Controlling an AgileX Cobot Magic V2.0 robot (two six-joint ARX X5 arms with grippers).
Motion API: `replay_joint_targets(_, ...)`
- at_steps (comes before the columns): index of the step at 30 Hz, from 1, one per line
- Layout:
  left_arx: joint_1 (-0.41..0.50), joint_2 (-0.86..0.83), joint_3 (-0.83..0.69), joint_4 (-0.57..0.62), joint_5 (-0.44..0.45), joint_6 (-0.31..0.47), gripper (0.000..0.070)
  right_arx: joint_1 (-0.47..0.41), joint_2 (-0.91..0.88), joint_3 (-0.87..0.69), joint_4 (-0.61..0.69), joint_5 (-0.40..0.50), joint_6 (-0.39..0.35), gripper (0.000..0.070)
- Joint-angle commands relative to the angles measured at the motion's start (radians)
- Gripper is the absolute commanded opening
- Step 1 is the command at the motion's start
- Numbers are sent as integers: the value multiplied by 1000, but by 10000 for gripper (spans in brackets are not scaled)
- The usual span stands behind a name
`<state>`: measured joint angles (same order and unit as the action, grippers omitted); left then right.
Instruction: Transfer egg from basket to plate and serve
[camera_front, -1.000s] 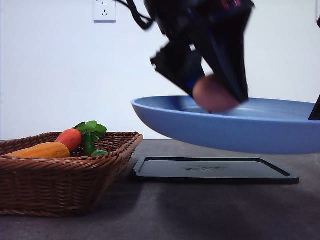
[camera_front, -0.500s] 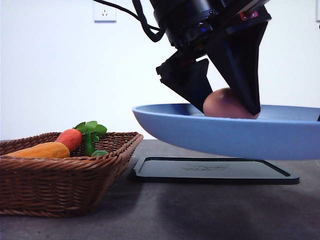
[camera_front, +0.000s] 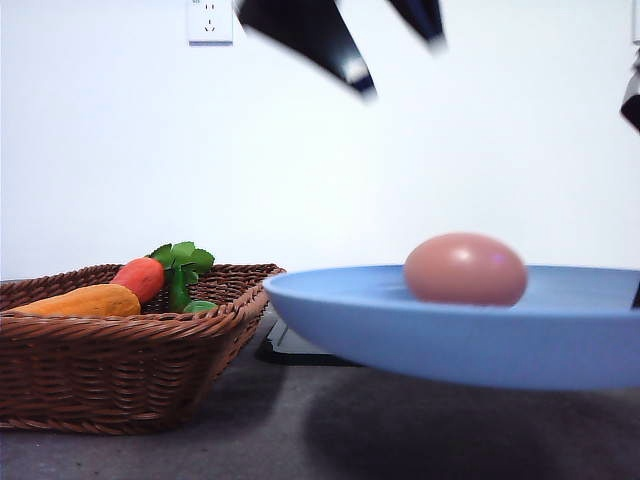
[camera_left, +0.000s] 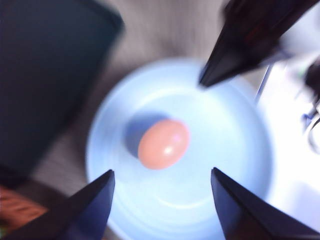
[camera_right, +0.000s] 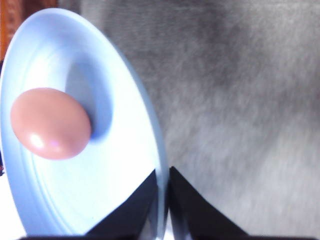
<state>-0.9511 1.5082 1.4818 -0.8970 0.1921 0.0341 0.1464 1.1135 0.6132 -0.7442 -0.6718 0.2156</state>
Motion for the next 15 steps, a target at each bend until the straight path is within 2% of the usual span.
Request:
replay_joint_targets(1, 6, -35, 17, -9, 1, -6, 392, -3, 41, 25, 32, -17, -15, 0)
replay_joint_targets(9, 134, -280, 17, -54, -17, -24, 392, -20, 260, 200, 63, -8, -68, 0)
replay_joint_targets(15, 210, -429, 17, -80, -88, -24, 392, -34, 443, 374, 116, 16, -71, 0)
